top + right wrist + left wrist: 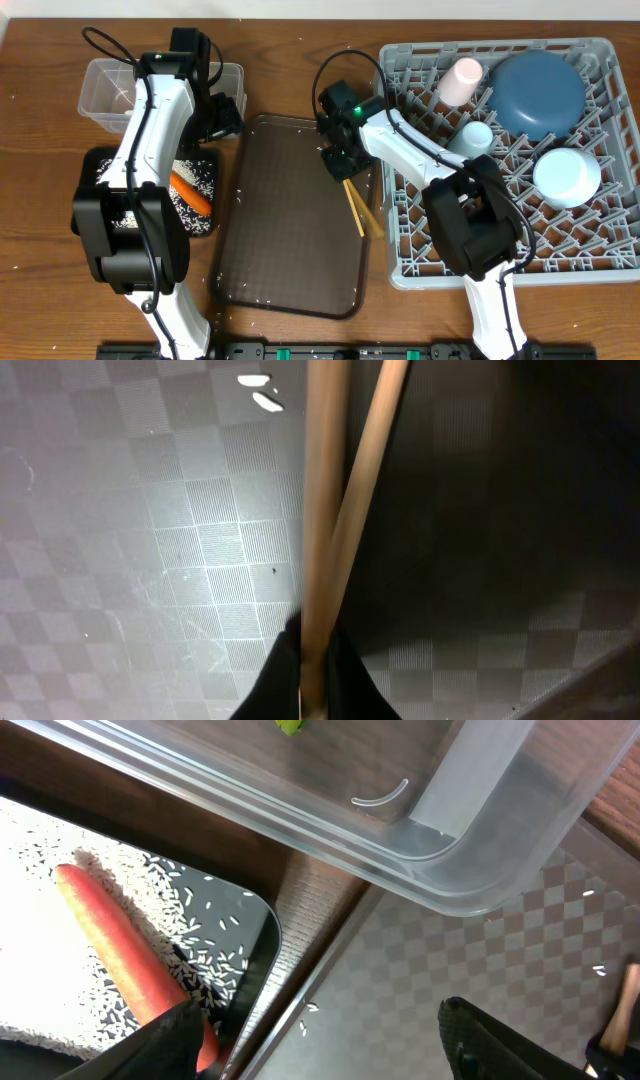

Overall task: Sort waste into correct bins and load items into the dishwasher rack
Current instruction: 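Reach the right gripper to a wooden chopstick on the brown tray and grasp it, then carry the chopstick into the rack's left side and release it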

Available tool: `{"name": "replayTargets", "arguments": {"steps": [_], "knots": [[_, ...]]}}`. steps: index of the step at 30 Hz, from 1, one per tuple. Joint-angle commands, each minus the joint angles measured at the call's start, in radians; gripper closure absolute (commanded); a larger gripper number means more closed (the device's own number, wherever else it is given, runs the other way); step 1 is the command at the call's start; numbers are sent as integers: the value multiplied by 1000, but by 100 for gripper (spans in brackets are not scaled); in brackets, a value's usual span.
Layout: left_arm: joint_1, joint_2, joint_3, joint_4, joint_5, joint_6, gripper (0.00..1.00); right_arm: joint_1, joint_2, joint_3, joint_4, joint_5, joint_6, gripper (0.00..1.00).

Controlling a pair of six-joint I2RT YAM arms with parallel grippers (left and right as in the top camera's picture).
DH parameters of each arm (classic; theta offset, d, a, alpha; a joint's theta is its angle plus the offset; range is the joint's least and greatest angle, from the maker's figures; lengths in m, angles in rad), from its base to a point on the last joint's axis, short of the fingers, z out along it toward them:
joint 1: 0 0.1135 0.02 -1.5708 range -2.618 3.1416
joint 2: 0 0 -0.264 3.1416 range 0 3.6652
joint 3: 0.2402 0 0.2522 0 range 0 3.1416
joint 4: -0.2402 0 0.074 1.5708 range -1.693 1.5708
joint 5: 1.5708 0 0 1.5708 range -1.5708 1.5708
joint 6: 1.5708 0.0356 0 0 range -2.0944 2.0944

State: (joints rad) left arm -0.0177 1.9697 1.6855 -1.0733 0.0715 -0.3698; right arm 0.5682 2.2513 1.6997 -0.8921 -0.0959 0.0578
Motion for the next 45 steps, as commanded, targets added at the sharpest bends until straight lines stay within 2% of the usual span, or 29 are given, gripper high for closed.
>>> {"name": "replayTargets", "arguments": {"steps": [1, 8, 13, 30, 38, 45], "knots": [[-1, -2, -1, -2, -11, -10, 24, 22, 119, -56, -13, 29, -10, 99], [-1, -2, -1, -2, -11, -10, 24, 14, 116, -17, -61, 29, -10, 99], [-1, -2, -1, 2, -11, -10, 24, 2, 116, 77, -149, 28, -10, 99], [-1, -2, -1, 6, -13, -9, 24, -43, 116, 613, -473, -18, -11, 99], [-1, -2, -1, 9, -35, -6, 24, -161, 116, 778, -621, -19, 1, 99], [-1, -2, -1, 13, -35, -6, 24, -317, 116, 782, -606, -121, 64, 99]]}}
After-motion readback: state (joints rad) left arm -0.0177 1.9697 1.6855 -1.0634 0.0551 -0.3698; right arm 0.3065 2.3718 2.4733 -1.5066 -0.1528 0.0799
